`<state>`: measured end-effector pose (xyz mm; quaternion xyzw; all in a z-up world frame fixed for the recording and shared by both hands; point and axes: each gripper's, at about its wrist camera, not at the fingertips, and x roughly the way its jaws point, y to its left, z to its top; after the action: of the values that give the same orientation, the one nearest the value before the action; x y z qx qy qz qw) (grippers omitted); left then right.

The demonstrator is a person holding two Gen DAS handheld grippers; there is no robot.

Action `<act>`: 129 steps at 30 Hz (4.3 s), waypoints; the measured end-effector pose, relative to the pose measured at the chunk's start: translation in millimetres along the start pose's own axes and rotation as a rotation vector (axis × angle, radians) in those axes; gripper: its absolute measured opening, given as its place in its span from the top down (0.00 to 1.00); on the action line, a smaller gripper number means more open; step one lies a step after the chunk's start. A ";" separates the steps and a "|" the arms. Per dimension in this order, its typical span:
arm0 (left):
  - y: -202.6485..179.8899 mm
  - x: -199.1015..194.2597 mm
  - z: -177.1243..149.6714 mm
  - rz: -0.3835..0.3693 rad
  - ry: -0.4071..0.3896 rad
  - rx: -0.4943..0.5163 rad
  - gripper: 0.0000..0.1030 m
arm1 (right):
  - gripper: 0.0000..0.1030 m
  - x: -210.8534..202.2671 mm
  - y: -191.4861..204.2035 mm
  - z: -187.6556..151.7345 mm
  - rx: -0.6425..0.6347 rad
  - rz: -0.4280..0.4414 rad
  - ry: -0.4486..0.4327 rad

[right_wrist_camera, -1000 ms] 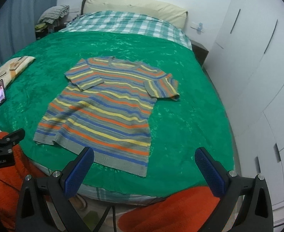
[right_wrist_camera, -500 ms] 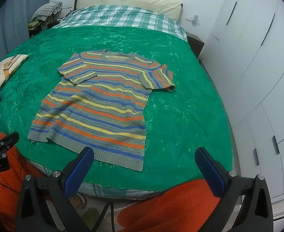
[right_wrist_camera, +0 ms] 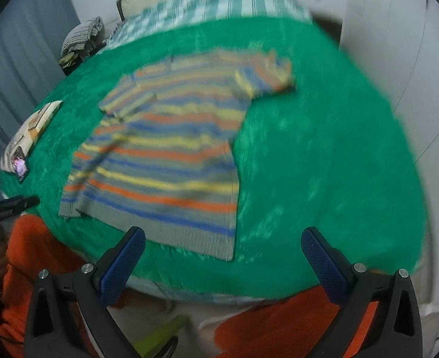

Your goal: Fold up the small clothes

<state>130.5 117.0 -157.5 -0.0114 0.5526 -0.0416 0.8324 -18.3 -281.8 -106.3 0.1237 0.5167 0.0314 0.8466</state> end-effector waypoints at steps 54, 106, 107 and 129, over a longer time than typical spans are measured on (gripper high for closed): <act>-14.6 20.7 -68.3 0.029 0.128 0.076 1.00 | 0.95 100.1 14.7 -6.9 -0.003 -0.149 0.221; -82.9 18.8 -33.0 0.096 -0.143 0.014 0.15 | 0.47 125.9 26.0 209.0 -0.415 -0.215 -0.028; -85.2 19.2 -33.8 0.087 -0.131 0.019 0.16 | 0.47 145.1 26.3 216.9 -0.410 -0.244 -0.013; -96.3 21.4 -36.8 0.137 -0.122 0.075 0.15 | 0.95 58.9 -249.6 180.0 0.469 -0.276 -0.124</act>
<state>99.4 20.3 -185.1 0.0550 0.4983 -0.0044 0.8653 149.2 -544.5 -139.3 0.2464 0.4692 -0.2120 0.8211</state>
